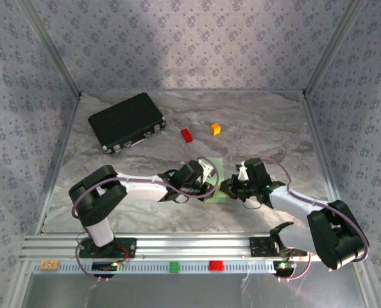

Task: Fold a paper plane with a square sheet of paper (pick it up from the middle)

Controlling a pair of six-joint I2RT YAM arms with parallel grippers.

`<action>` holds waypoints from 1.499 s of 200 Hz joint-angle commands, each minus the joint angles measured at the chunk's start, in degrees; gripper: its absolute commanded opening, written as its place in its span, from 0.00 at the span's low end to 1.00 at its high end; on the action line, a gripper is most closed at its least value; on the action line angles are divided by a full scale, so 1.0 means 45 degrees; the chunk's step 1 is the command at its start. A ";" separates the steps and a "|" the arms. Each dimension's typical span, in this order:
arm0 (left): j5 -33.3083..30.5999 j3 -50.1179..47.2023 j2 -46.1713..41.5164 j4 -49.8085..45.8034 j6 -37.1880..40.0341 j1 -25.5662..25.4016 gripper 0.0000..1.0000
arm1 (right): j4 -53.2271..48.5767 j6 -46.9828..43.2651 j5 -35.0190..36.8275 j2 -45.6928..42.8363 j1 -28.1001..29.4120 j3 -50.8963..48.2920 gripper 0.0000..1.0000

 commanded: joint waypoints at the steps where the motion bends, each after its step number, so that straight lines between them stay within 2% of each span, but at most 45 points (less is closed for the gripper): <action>1: 0.0221 0.0048 -0.0015 0.0158 0.0259 0.0153 0.04 | -0.1257 -0.0349 0.0711 -0.0096 -0.0063 0.0392 0.08; 79: 0.0564 0.0019 0.0186 0.0046 0.0070 0.0516 0.00 | -0.2312 -0.1357 0.1391 0.1221 0.0199 0.0987 0.05; 114: 0.0680 0.0017 0.0343 0.0024 -0.0004 0.0611 0.00 | -0.3914 -0.2199 0.2557 0.1928 0.0317 0.1508 0.03; 145: 0.0753 0.0031 0.0482 0.0008 0.0012 0.0777 0.00 | -0.4428 -0.2576 0.3172 0.2204 0.0309 0.1658 0.02; 253: 0.0960 0.0347 0.1079 -0.0203 0.0143 0.1617 0.00 | -0.4851 -0.2853 0.3396 0.2333 0.0335 0.2031 0.01; 300: 0.1702 0.0572 0.1679 -0.0130 0.0051 0.1645 0.01 | -0.4836 -0.3045 0.3182 0.2222 0.0325 0.2218 0.02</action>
